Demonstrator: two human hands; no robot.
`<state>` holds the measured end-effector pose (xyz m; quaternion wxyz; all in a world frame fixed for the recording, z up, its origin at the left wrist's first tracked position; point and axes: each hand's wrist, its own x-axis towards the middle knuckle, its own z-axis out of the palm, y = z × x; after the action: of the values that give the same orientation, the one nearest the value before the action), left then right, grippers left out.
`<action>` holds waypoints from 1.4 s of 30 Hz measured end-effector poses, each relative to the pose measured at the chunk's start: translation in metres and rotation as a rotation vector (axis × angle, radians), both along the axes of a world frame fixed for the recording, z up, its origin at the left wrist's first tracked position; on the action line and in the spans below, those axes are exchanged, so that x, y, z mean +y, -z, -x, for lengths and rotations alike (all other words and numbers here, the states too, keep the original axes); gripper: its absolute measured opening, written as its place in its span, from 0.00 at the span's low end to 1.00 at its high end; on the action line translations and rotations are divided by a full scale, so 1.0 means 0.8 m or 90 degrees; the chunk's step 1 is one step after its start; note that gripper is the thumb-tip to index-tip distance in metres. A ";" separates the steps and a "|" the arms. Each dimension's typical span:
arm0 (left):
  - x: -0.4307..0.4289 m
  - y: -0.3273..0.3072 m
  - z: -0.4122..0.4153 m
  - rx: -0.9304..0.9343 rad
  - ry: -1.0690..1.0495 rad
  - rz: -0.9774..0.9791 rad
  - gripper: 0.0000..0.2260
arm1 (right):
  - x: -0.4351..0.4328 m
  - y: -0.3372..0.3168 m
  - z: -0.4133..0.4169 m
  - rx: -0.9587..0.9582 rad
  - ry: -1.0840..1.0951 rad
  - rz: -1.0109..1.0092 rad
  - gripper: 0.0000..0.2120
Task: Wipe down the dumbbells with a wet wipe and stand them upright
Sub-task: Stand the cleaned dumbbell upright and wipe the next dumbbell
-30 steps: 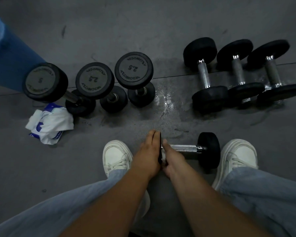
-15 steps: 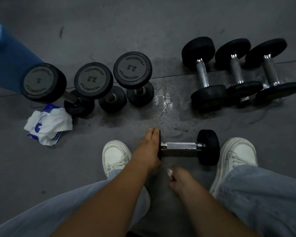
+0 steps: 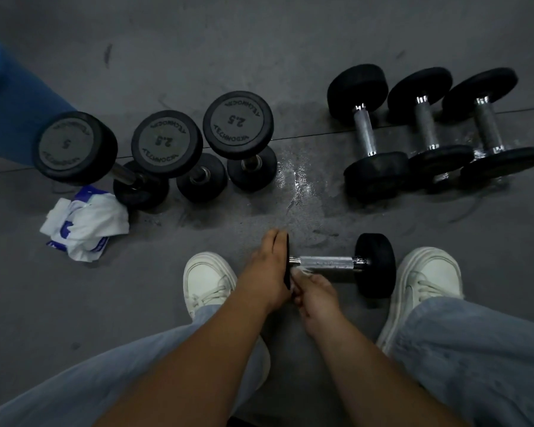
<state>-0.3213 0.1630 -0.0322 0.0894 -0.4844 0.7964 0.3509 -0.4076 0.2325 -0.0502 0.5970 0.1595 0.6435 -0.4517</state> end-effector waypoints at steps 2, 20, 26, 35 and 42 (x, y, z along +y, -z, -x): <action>-0.001 0.001 -0.001 0.006 -0.002 -0.007 0.46 | -0.002 0.001 -0.001 0.027 -0.027 -0.017 0.08; 0.005 -0.005 0.001 -0.009 -0.018 -0.010 0.44 | -0.022 0.003 -0.006 0.059 -0.015 -0.087 0.12; 0.012 -0.006 -0.002 0.004 -0.020 -0.003 0.41 | -0.028 -0.003 -0.017 0.078 0.027 -0.102 0.14; 0.007 -0.011 0.002 0.001 -0.019 -0.014 0.43 | -0.024 -0.013 -0.010 0.070 -0.011 -0.079 0.13; -0.017 -0.014 0.008 -0.036 0.002 -0.075 0.47 | -0.012 -0.002 0.003 -0.016 -0.027 -0.006 0.13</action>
<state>-0.3278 0.1493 -0.0213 0.1407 -0.4869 0.7723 0.3830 -0.4100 0.2231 -0.0484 0.6135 0.1540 0.6415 -0.4341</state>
